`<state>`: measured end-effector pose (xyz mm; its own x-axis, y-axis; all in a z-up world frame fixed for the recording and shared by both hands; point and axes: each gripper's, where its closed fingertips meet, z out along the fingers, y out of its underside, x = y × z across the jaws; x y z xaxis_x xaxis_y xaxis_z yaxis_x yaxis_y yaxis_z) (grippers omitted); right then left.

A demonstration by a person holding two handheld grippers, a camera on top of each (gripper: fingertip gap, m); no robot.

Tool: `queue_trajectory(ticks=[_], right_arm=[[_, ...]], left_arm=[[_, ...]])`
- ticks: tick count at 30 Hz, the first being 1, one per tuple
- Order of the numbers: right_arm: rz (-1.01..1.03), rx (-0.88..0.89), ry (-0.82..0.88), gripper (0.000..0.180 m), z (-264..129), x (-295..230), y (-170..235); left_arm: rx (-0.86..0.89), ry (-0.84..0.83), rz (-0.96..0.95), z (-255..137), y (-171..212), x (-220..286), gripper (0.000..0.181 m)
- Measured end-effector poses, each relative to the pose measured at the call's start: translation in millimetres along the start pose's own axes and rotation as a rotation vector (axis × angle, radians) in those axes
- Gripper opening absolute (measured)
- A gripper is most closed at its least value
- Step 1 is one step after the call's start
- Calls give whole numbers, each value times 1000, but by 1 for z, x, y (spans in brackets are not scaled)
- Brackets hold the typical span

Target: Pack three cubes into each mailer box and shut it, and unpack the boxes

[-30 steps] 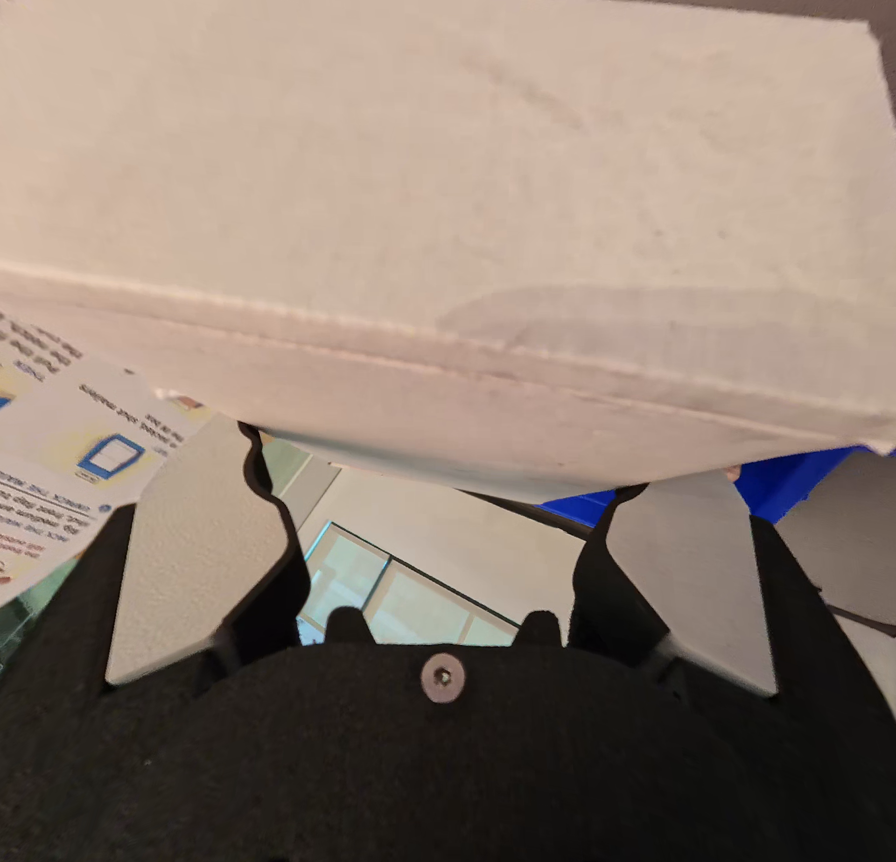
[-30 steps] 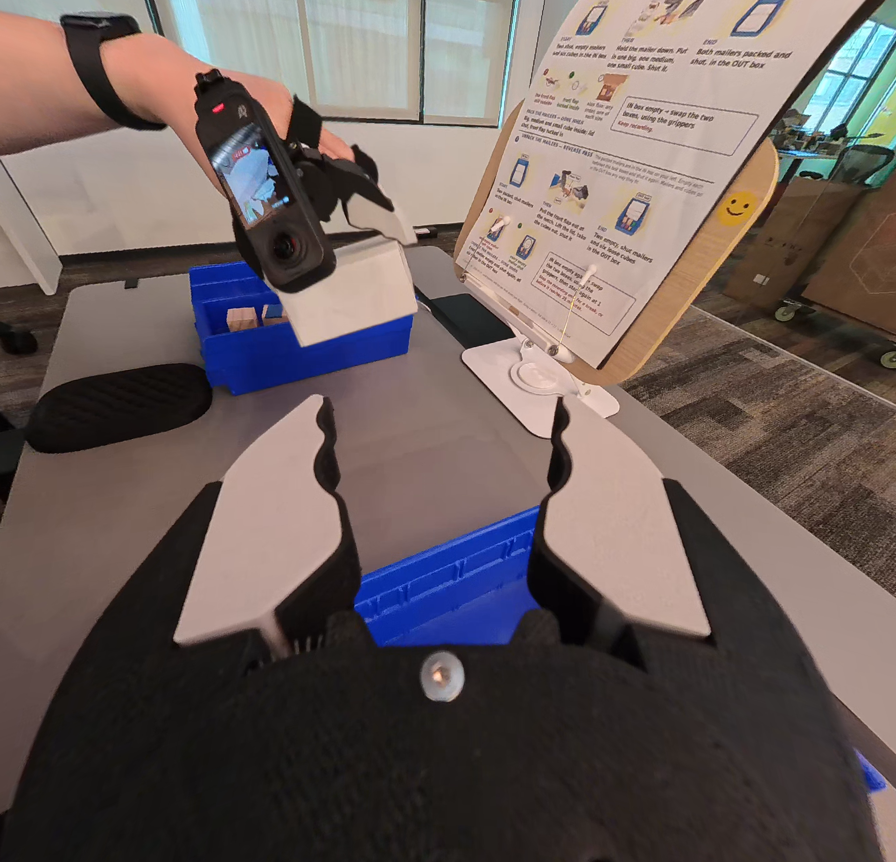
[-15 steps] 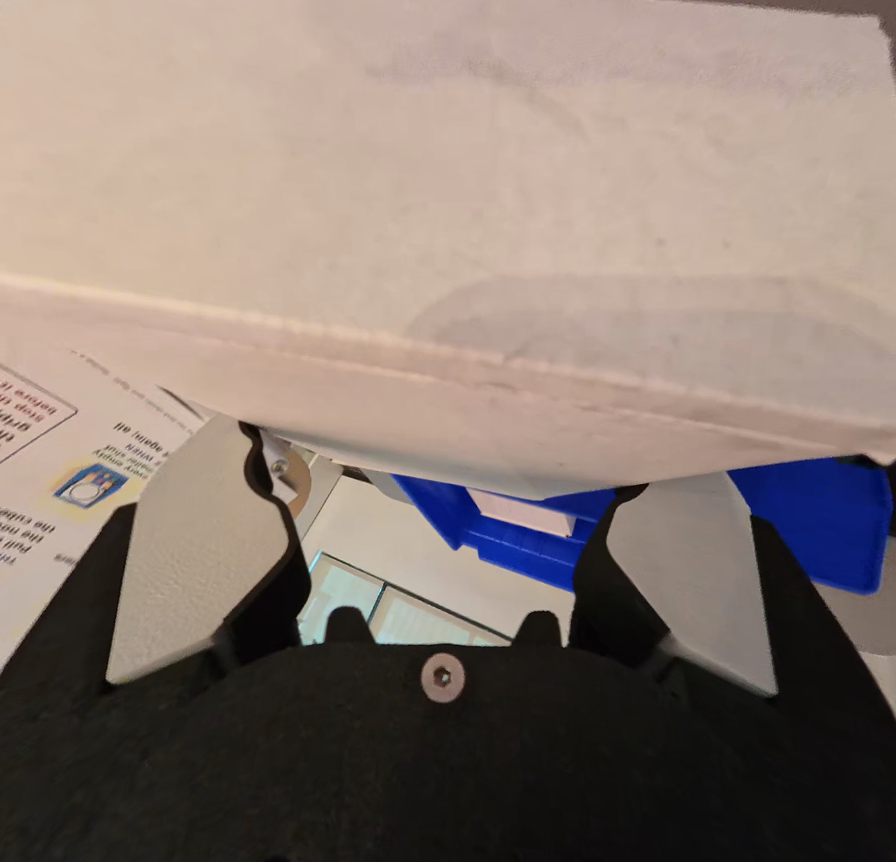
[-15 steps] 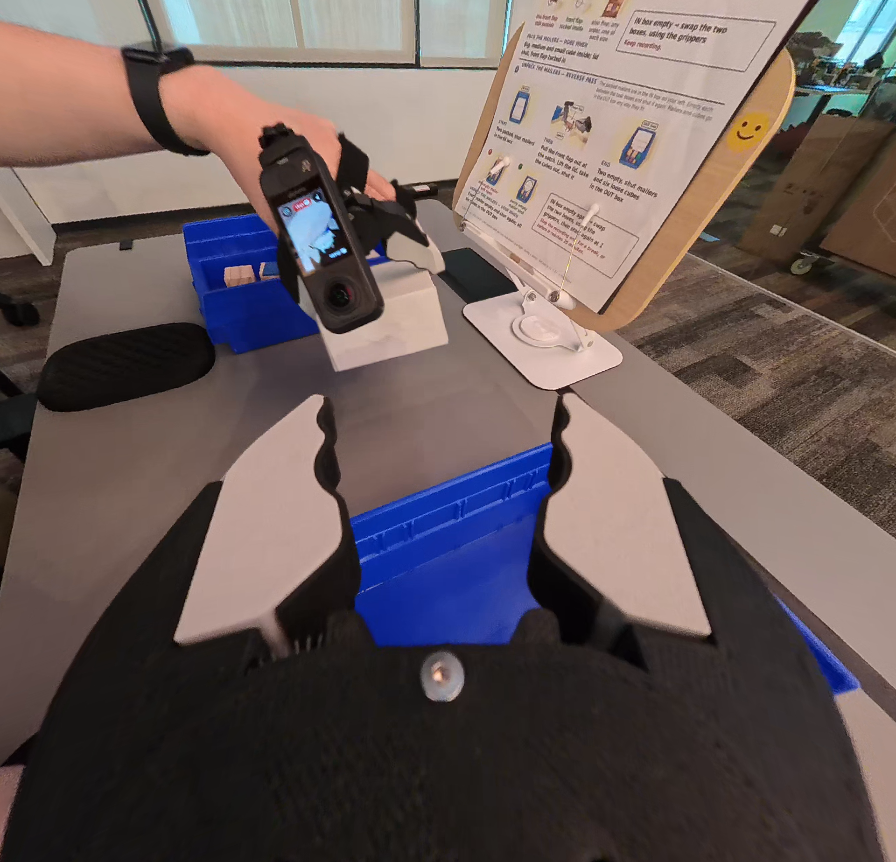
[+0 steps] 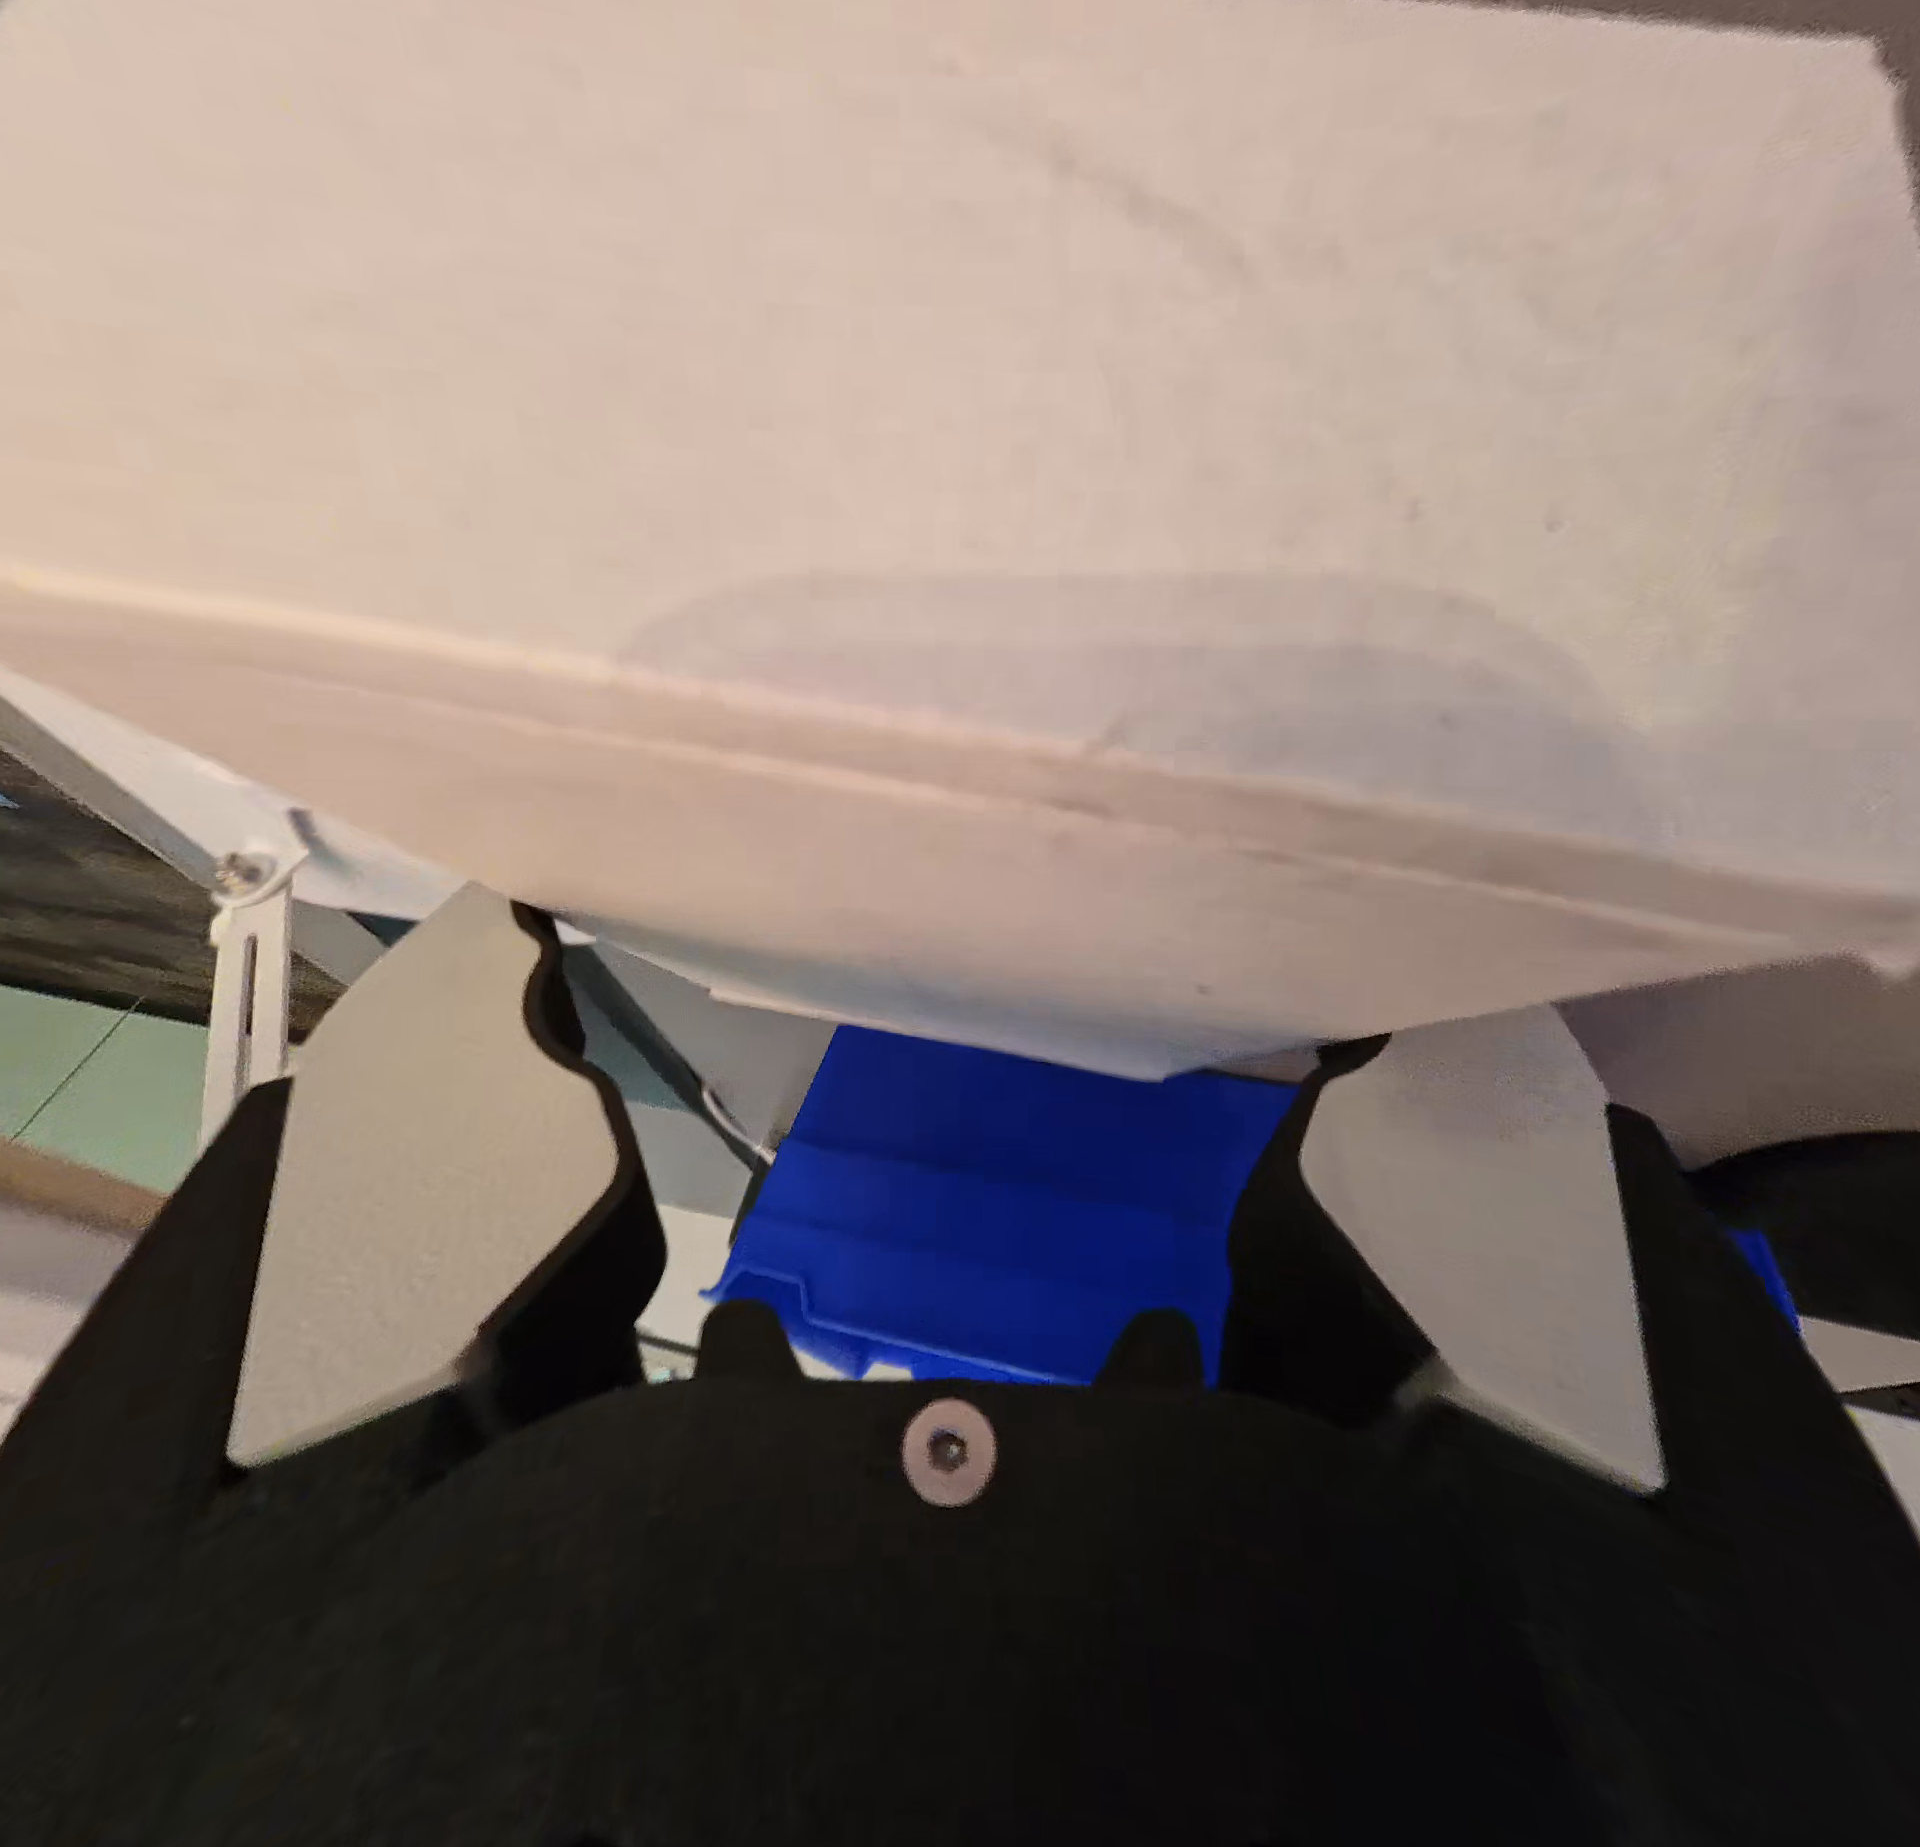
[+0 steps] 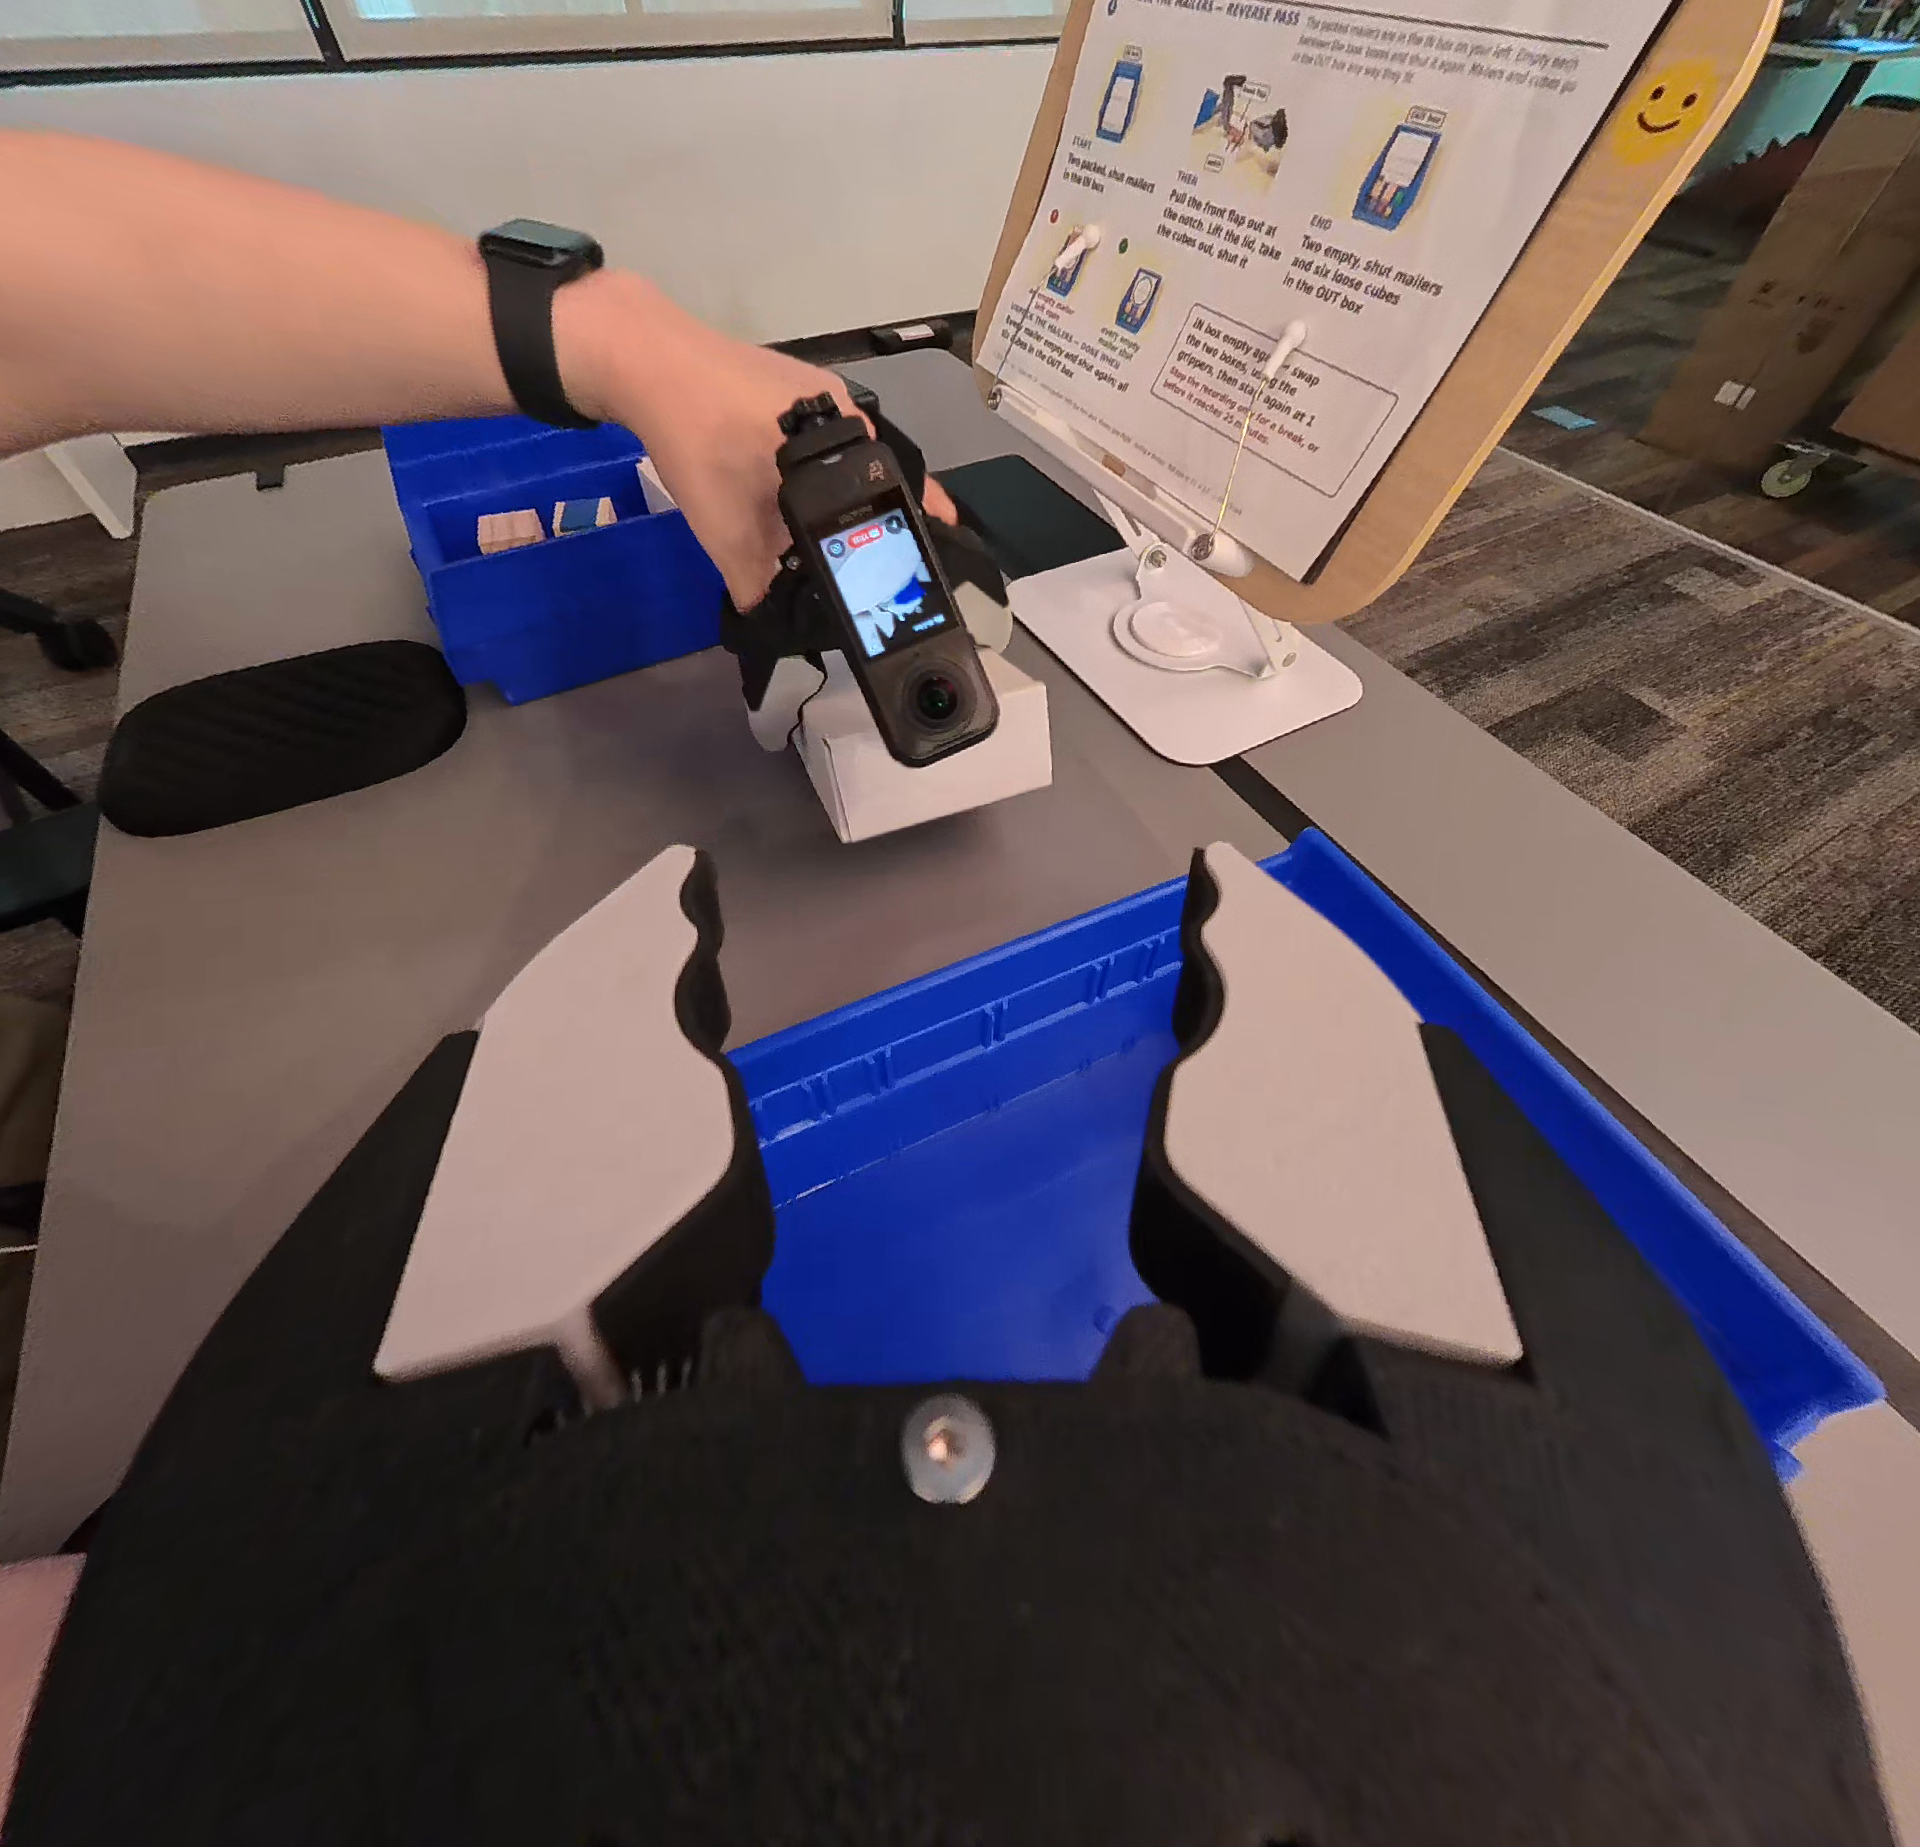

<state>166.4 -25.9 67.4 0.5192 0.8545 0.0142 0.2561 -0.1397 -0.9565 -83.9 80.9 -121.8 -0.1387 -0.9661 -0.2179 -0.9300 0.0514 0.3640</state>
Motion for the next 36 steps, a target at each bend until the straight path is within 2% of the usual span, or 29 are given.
queue_trajectory(ticks=[9,23,27,31,36], right_arm=[[24,-62,-17,85,7,3,15],[50,-147,-39,86,15,5,32],[51,-157,-45,86,17,4,34],[38,-172,-54,86,21,0,33],[21,-224,-55,86,29,-4,36]], left_arm=[[45,56,-1,18,-13,4,138],[145,88,-88,20,-22,1,138],[166,116,-94,15,-21,8,138],[263,129,-129,-1,-21,13,138],[333,105,-146,-4,-18,19,131]])
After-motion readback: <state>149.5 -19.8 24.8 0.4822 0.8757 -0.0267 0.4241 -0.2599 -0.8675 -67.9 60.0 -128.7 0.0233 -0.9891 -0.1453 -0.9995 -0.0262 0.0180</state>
